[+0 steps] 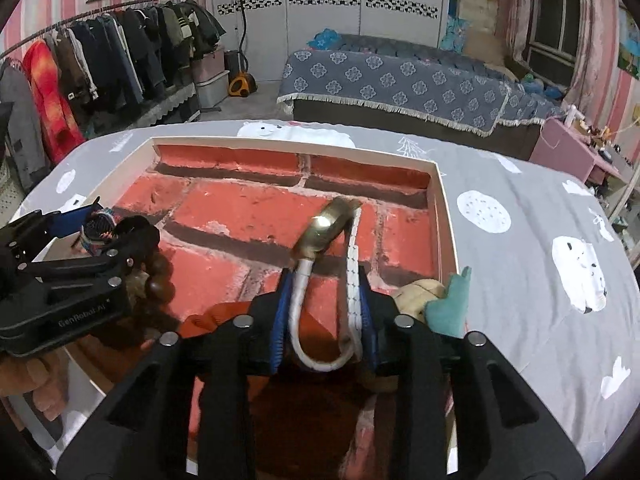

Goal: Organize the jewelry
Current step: 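Carry the watch and claw clip over the red tray and open both tools, then move the left tool to the black cord bracelets while the right tool approaches the brown hair clip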

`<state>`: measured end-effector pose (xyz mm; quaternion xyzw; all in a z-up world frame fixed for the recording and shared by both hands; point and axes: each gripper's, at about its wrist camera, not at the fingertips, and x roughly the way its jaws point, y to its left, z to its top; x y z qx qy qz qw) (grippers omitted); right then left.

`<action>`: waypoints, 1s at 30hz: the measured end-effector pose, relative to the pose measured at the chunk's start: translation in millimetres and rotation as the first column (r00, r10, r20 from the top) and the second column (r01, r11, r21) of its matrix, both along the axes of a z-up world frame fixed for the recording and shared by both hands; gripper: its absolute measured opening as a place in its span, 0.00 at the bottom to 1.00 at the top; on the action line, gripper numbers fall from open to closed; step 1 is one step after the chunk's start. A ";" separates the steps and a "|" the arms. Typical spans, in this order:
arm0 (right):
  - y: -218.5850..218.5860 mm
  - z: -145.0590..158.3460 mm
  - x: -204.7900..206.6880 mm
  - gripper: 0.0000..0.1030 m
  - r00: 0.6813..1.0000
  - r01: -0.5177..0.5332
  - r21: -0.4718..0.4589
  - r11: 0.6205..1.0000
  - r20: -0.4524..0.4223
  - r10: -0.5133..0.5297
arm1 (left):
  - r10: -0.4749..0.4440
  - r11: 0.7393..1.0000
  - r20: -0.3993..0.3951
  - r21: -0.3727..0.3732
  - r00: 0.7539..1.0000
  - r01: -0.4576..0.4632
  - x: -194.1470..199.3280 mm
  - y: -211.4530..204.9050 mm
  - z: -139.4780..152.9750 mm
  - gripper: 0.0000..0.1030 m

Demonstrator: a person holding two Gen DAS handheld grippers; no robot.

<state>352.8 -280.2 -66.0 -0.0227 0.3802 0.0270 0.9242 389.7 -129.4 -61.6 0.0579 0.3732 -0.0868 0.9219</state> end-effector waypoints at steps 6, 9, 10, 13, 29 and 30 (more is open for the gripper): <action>-7.9 8.4 -9.0 0.39 0.999 -0.005 0.052 0.999 0.037 0.003 | -0.002 1.000 -0.007 -0.028 1.000 0.002 -1.4 5.2 2.8 0.75; -22.2 28.9 -22.2 0.54 0.996 -0.011 0.099 0.995 0.090 0.002 | 0.019 1.000 0.013 -0.022 1.000 -0.019 -6.8 13.5 11.5 0.75; -28.0 35.8 -26.0 0.64 0.995 -0.016 0.118 0.993 0.103 0.004 | 0.025 1.000 0.022 -0.014 0.999 -0.025 -8.8 14.0 14.5 0.75; -49.3 60.6 -42.4 0.71 0.989 -0.012 0.156 0.988 0.148 -0.011 | 0.024 1.000 0.067 -0.010 0.997 -0.023 -22.0 21.2 36.4 0.75; -58.4 54.1 -222.7 0.87 0.981 -0.028 0.180 0.983 0.195 -0.008 | 0.018 0.997 0.205 -0.077 0.979 -0.002 -162.1 111.8 98.7 0.83; -54.0 49.0 -234.3 0.87 0.982 -0.038 0.185 0.982 0.191 0.002 | 0.031 0.998 0.207 -0.066 0.978 -0.018 -171.4 121.1 95.5 0.83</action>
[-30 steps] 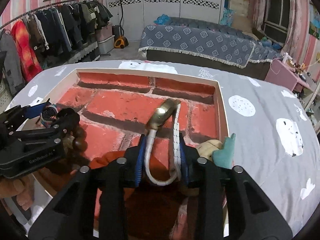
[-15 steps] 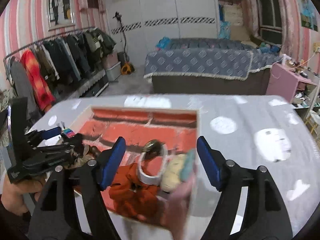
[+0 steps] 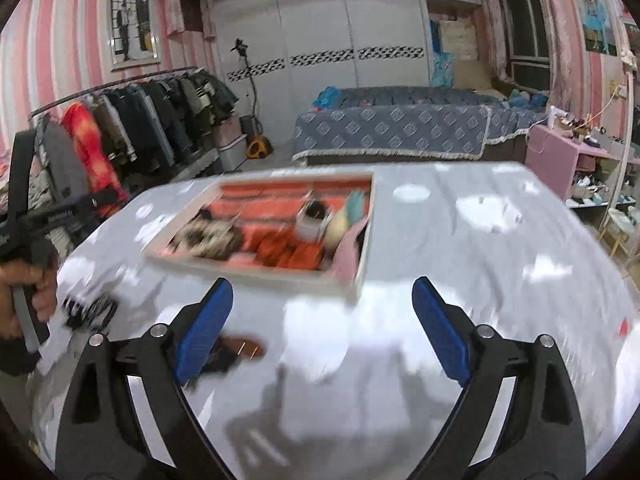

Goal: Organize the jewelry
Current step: 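Move the left tool to the black cord bracelets while the right tool approaches the brown hair clip, then grasp a black cord bracelet with the left tool while the right tool grasps the brown oval hair clip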

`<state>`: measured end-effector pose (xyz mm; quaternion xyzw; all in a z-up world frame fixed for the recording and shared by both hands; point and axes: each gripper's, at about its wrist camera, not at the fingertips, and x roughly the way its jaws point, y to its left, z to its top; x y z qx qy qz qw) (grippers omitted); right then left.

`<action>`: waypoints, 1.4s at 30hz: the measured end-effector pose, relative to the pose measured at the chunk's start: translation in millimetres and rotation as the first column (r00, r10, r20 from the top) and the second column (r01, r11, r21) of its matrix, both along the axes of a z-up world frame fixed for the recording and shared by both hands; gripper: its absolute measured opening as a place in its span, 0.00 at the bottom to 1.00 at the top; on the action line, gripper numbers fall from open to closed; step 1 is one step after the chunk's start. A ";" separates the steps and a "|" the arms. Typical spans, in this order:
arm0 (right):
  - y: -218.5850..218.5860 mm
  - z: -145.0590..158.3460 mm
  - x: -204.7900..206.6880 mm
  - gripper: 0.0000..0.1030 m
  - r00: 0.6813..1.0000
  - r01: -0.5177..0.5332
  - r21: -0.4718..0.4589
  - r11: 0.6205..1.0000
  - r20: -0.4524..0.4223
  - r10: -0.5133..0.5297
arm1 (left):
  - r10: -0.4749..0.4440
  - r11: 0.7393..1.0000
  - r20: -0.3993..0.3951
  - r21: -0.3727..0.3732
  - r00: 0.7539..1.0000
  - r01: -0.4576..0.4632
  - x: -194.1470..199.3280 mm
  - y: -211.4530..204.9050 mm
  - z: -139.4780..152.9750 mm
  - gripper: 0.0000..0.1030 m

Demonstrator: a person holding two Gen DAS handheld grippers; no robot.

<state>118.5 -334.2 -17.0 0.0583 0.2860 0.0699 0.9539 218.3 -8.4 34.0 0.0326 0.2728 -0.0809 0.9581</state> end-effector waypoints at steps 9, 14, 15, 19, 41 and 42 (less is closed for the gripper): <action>32.7 -23.8 -55.2 0.87 1.000 -0.007 0.005 1.000 0.005 0.007 | 0.141 0.990 -0.048 0.019 0.989 -0.140 -76.9 66.3 -52.3 0.83; 41.5 -27.4 -64.8 0.87 0.999 -0.003 -0.003 1.000 0.034 0.003 | 0.147 0.989 -0.105 0.027 0.984 -0.145 -81.2 78.4 -71.2 0.83; 42.2 -26.1 -66.3 0.89 0.999 -0.002 -0.006 1.000 0.042 0.002 | 0.142 0.990 -0.107 0.032 0.984 -0.140 -82.6 78.3 -72.4 0.83; 42.8 -23.7 -64.9 0.89 0.999 0.000 -0.012 1.000 0.034 0.000 | 0.141 0.989 -0.132 0.067 0.981 -0.133 -78.6 72.5 -79.8 0.83; 56.2 -22.6 20.3 0.89 0.994 0.010 -0.097 0.995 -0.105 -0.021 | 0.157 0.983 -0.218 0.133 0.963 -0.130 3.3 91.9 -99.0 0.42; 57.5 -25.0 27.5 0.87 0.992 0.007 -0.089 0.996 -0.125 -0.018 | 0.157 0.982 -0.211 0.135 0.965 -0.131 7.6 92.3 -98.3 0.40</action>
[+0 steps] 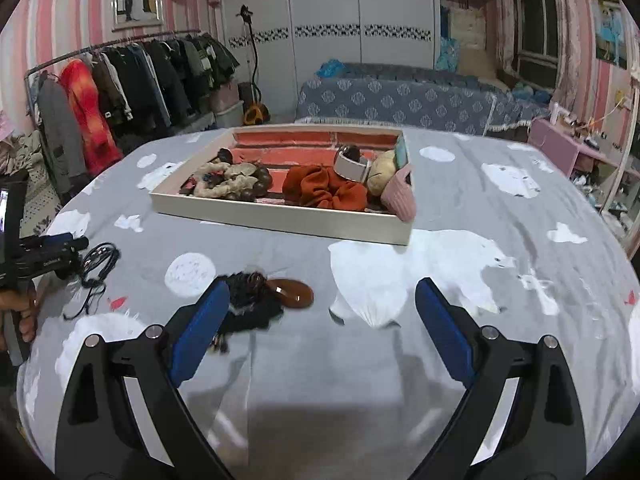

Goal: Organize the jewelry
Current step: 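Grasp a black cord bracelet with the left tool while the right tool grasps the brown oval hair clip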

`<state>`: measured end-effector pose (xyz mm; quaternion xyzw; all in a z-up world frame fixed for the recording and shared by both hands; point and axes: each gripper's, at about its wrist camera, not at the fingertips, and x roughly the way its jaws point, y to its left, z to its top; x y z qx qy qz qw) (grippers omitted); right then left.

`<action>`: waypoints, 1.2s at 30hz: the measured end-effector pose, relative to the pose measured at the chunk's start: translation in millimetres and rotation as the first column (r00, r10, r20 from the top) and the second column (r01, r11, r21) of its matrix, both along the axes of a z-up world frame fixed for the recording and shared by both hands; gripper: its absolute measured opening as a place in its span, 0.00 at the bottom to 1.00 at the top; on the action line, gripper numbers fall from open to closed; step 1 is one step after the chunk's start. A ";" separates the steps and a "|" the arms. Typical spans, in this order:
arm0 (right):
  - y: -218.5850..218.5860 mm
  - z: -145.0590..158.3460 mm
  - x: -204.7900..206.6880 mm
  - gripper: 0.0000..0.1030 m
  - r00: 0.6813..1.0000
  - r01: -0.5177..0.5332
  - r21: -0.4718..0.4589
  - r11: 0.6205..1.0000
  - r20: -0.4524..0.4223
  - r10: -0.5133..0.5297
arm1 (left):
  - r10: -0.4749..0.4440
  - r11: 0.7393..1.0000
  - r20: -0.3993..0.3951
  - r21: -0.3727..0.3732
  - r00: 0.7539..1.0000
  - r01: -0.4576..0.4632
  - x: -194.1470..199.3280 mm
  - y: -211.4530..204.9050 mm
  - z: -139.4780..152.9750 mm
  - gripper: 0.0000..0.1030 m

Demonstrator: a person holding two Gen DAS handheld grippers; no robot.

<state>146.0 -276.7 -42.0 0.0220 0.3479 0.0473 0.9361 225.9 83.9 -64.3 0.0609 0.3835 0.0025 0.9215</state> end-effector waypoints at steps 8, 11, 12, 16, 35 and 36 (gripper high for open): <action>35.3 -15.2 21.2 0.72 0.995 -0.080 -0.009 0.997 -0.058 0.080 | 0.004 0.993 0.005 -0.119 1.000 -0.003 2.6 16.9 -1.6 0.42; 42.3 -20.8 31.4 0.62 0.993 -0.091 -0.020 0.996 -0.082 0.089 | 0.013 0.989 -0.017 -0.148 1.000 -0.016 -4.4 22.4 -3.5 0.61; 46.4 -24.4 35.9 0.53 0.990 -0.103 -0.029 0.994 -0.098 0.100 | 0.022 0.988 -0.026 -0.153 0.999 -0.026 -6.2 23.9 -4.3 0.65; 53.7 -30.7 42.0 0.48 0.987 -0.116 -0.063 0.991 -0.118 0.108 | 0.001 0.983 -0.075 -0.184 0.997 -0.015 -10.4 25.4 -10.5 0.72; -7.7 -31.4 31.2 0.44 0.990 -0.029 0.182 0.983 -0.129 0.053 | -0.048 0.987 -0.105 -0.158 0.993 0.031 -12.2 13.2 -15.6 0.73; -7.1 -30.4 30.4 0.41 0.990 -0.033 0.173 0.984 -0.127 0.055 | -0.048 0.987 -0.104 -0.156 0.993 0.031 -12.3 12.9 -15.7 0.72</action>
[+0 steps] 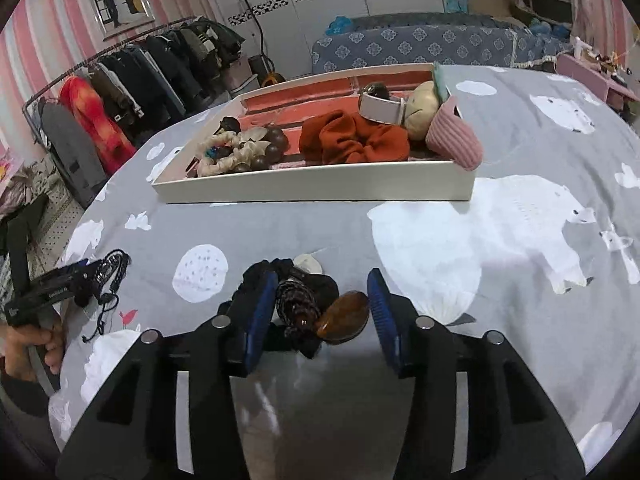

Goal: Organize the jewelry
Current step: 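Grasp a black cord bracelet with the left tool while the right tool grasps the brown oval hair clip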

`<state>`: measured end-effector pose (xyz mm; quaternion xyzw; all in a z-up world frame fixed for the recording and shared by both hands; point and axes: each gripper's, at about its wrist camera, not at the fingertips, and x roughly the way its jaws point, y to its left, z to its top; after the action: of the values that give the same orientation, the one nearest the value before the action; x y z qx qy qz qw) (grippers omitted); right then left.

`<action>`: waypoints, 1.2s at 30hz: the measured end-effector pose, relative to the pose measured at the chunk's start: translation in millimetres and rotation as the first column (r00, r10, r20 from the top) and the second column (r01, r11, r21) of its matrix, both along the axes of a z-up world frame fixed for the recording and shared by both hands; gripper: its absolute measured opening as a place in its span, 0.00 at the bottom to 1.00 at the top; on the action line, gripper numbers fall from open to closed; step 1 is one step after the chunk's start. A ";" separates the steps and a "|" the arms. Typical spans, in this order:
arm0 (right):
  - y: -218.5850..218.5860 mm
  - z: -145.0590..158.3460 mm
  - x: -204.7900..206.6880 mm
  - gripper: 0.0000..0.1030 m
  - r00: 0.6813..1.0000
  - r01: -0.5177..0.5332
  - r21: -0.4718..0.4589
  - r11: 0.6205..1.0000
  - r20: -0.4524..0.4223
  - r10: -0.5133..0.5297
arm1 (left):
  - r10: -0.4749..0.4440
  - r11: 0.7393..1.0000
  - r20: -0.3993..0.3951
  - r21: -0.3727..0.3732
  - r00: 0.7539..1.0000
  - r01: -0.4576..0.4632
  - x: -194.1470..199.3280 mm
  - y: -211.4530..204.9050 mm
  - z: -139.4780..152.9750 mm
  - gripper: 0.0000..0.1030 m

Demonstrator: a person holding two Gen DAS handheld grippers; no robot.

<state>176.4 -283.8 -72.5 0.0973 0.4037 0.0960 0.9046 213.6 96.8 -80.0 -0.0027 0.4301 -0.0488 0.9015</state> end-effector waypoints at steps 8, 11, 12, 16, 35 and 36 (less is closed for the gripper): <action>-0.6 0.8 -7.5 0.47 1.000 0.029 -0.038 0.999 -0.002 -0.030 | -0.007 1.000 0.013 0.000 1.000 0.007 -3.7 -2.5 1.8 0.60; -2.4 -1.1 -17.3 0.64 0.999 0.033 -0.058 0.998 -0.005 -0.033 | -0.004 1.000 0.012 0.005 1.000 0.004 -4.7 -3.8 1.9 0.60; -4.3 -2.4 -21.0 0.60 0.999 0.032 -0.059 0.998 -0.008 -0.032 | -0.003 1.000 0.011 0.005 1.000 0.003 -4.9 -3.9 1.9 0.60; -10.3 -7.0 -30.3 0.38 0.999 0.013 -0.041 0.999 -0.034 -0.015 | 0.000 1.000 0.007 0.011 1.000 -0.001 -6.5 -5.4 1.7 0.60; 8.4 -8.9 -37.5 0.34 0.998 -0.047 -0.167 0.985 -0.047 0.039 | -0.038 0.998 0.025 0.041 0.999 0.036 -23.0 -19.9 4.6 0.41; 6.5 -6.5 -40.6 0.34 0.999 -0.042 -0.159 0.986 -0.036 0.037 | -0.036 0.999 0.033 0.033 0.999 0.035 -26.2 -18.4 6.2 0.41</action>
<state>135.9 -277.4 -79.0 0.0179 0.4267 0.0795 0.9007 187.4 78.4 -73.8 0.0205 0.4156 -0.0579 0.9075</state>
